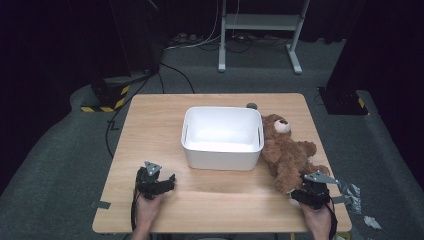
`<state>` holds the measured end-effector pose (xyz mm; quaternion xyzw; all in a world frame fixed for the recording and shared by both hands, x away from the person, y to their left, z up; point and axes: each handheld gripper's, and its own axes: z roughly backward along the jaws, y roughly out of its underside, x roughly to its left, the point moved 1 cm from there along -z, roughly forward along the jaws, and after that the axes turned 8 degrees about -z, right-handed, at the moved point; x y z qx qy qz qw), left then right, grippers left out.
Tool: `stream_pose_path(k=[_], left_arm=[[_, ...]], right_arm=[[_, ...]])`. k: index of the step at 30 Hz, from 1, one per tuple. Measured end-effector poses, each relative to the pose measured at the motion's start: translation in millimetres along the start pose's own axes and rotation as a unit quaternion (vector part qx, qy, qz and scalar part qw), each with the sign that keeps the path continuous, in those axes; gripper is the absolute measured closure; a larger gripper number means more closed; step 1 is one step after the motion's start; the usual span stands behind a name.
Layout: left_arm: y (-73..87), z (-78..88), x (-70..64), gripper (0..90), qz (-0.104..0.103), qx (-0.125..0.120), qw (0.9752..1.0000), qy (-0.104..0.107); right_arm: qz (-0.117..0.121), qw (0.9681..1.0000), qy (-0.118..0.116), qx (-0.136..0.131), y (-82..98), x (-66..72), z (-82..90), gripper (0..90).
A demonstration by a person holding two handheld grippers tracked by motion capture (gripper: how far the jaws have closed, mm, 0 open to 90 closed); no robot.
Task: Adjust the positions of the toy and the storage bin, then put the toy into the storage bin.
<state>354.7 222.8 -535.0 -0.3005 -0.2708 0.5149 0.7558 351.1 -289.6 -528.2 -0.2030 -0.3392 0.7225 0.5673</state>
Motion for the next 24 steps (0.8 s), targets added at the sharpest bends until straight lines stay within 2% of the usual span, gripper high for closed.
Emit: stream_pose_path(k=[20,24], left_arm=[[-0.8,-0.1,-1.0,19.5,-0.002,0.001,1.0000,0.000],[-0.7,-0.2,-1.0,19.5,-0.002,0.001,1.0000,0.001]], right_arm=[[0.000,1.0000,0.003,-0.005,-1.0,-1.1,-1.5,31.8],[0.011,0.9999,-0.008,0.006,-0.8,0.4,-1.2,26.5]])
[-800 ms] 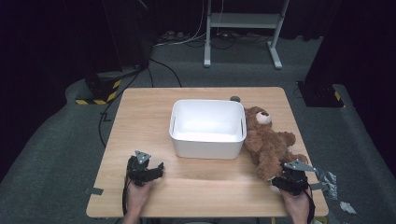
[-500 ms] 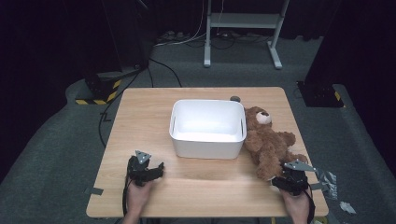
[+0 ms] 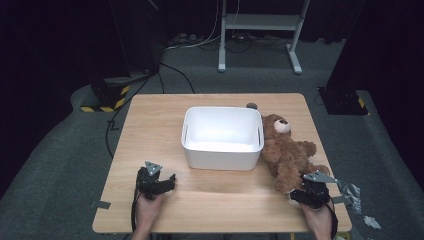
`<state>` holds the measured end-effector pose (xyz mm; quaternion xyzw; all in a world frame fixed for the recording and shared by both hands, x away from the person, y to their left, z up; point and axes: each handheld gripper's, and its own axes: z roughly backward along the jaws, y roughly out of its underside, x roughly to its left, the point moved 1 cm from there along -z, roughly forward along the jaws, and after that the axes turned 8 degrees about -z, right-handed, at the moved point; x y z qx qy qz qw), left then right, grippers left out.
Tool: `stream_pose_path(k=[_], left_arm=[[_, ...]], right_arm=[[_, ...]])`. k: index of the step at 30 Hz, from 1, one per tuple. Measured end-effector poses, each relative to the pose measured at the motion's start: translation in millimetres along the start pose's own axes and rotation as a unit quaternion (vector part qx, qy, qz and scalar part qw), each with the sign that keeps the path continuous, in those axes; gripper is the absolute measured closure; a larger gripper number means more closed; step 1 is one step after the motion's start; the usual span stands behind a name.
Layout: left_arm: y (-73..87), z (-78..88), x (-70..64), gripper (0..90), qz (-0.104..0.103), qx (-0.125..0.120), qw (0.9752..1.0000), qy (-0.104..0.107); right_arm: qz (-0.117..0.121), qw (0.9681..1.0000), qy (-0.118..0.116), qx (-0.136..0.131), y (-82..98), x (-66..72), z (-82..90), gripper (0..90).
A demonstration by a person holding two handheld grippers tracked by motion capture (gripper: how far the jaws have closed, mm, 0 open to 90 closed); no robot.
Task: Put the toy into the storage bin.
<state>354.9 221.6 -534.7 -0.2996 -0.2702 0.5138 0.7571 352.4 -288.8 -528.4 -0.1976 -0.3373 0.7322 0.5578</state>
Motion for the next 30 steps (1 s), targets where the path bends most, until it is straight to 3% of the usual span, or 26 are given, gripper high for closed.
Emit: stream_pose_path(k=[11,24,28,30], left_arm=[[-0.3,0.1,-0.4,19.5,0.000,0.002,1.0000,-0.002],[-0.3,0.1,-0.4,19.8,0.000,0.001,1.0000,-0.002],[-0.4,0.0,-0.5,19.8,0.000,0.001,1.0000,-0.002],[-0.5,0.0,-0.5,19.8,0.000,0.002,1.0000,-0.002]], right_arm=[[-0.004,1.0000,0.006,0.000,-0.1,-0.8,-0.4,23.9],[-0.013,0.9998,0.014,0.001,0.9,0.2,1.9,27.7],[-0.042,0.9991,0.002,-0.003,-0.5,-3.7,2.8,30.3],[-0.040,0.9992,0.002,0.001,-0.5,-3.5,3.9,30.8]])
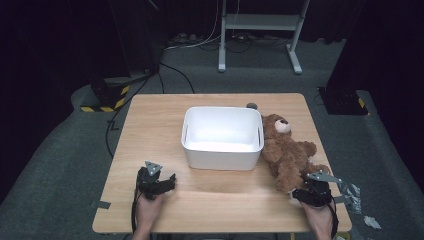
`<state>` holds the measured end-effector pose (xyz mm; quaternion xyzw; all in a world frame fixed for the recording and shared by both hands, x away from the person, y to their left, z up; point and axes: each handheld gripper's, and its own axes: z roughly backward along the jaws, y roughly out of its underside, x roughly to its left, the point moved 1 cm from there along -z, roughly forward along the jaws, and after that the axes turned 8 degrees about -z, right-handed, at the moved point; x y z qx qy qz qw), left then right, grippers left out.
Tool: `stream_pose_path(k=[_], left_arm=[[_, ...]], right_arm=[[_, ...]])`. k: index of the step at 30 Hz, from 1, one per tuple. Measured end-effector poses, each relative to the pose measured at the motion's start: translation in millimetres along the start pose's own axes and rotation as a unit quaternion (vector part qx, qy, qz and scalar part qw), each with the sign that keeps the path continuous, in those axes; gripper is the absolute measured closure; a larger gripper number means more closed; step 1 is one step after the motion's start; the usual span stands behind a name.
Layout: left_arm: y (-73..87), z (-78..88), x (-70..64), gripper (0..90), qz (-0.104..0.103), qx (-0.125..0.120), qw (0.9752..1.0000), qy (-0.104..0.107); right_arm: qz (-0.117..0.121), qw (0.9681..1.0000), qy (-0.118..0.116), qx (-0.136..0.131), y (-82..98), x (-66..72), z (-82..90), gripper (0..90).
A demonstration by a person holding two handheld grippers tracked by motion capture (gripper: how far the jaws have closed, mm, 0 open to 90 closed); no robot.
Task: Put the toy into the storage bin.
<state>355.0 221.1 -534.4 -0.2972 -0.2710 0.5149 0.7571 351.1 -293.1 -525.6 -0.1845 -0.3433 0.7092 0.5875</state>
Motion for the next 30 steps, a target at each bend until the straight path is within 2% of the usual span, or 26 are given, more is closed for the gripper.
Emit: stream_pose_path(k=[4,10,17,18,25,30], left_arm=[[0.0,0.0,0.0,19.8,0.000,0.000,1.0000,0.000],[0.0,-0.1,0.0,19.8,0.000,-0.001,1.0000,0.000],[0.0,0.0,-0.1,19.8,0.000,0.000,1.0000,0.000],[0.0,-0.1,-0.1,19.8,0.000,0.000,1.0000,0.000],[0.0,0.0,-0.1,19.8,0.001,0.000,1.0000,0.000],[0.0,-0.1,-0.1,19.9,0.000,-0.001,1.0000,0.000]], right_arm=[[0.005,0.9999,0.006,-0.007,3.4,0.3,3.0,32.6],[0.004,0.9996,-0.002,-0.026,8.6,-8.1,15.0,38.5],[0.002,0.9995,-0.008,-0.031,7.5,-8.3,23.0,38.4],[0.003,0.9992,-0.006,-0.039,7.0,-8.4,23.2,38.3],[-0.014,0.9988,-0.014,-0.044,4.0,-10.3,34.4,41.0],[-0.010,0.9983,-0.011,-0.056,1.1,-13.0,40.5,40.0]])
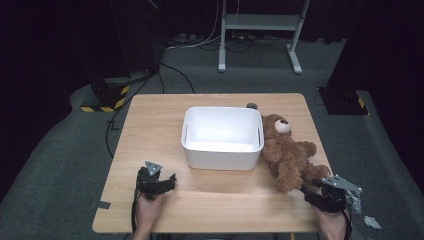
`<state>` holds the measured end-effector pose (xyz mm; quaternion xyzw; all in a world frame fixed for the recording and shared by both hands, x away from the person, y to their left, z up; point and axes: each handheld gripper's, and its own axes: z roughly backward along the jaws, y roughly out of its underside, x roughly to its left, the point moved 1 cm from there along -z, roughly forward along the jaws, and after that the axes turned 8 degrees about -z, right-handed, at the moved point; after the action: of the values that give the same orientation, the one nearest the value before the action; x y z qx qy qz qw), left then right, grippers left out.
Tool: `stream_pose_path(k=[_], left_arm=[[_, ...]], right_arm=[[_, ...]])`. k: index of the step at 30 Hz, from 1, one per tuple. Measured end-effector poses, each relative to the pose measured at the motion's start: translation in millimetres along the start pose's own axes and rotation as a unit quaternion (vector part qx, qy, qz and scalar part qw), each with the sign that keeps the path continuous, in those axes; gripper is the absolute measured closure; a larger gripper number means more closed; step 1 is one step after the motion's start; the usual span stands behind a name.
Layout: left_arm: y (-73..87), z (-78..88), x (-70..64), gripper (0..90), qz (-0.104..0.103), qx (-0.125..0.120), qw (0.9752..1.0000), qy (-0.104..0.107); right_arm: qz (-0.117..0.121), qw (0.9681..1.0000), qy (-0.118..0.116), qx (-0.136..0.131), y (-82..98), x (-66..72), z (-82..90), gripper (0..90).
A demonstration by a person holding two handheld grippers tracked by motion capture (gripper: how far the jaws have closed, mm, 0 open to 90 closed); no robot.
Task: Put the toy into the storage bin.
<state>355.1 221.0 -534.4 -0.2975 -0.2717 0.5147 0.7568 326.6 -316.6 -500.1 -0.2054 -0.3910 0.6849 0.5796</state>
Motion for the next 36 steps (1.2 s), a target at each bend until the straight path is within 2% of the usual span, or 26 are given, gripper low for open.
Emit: stream_pose_path(k=[7,10,12,15,22,26,29,31,35,36], left_arm=[[0.0,0.0,0.0,19.9,0.001,0.000,1.0000,0.000],[0.0,0.0,-0.1,19.9,0.001,0.000,1.0000,0.000],[0.1,0.0,-0.3,19.9,0.003,0.000,1.0000,0.000],[0.1,-0.1,-0.8,19.9,0.007,0.000,1.0000,0.000],[0.1,-0.1,-0.8,19.9,0.006,0.000,1.0000,0.000],[0.1,-0.1,-0.8,19.9,0.006,0.000,1.0000,0.000],[0.1,-0.1,-0.8,19.9,0.006,0.000,1.0000,0.000],[0.1,-0.1,-0.7,19.9,0.006,0.000,1.0000,0.000],[0.1,-0.1,-0.7,19.9,0.006,0.000,1.0000,0.000],[0.1,-0.1,-0.7,19.9,0.006,0.000,1.0000,0.000]], right_arm=[[-0.009,0.9999,0.001,-0.012,-6.1,-2.2,6.9,38.6],[-0.011,0.9998,0.002,-0.014,-8.8,-3.0,8.9,35.1],[-0.010,0.9996,0.014,-0.023,-11.4,-3.7,11.2,30.7],[-0.009,0.9990,0.025,-0.037,-15.7,-3.9,15.8,30.4],[-0.014,0.9992,0.018,-0.032,-20.1,-7.5,19.1,29.0],[-0.021,0.9983,0.025,-0.048,-22.8,-7.0,21.9,27.1],[-0.022,0.9979,0.021,-0.057,-26.7,-7.1,23.6,26.2],[-0.020,0.9983,0.017,-0.053,-30.1,-6.9,25.4,26.1],[-0.012,0.9977,0.023,-0.063,-35.6,-4.0,25.8,25.9],[-0.011,0.9982,0.022,-0.055,-37.3,-2.3,26.3,25.7]])
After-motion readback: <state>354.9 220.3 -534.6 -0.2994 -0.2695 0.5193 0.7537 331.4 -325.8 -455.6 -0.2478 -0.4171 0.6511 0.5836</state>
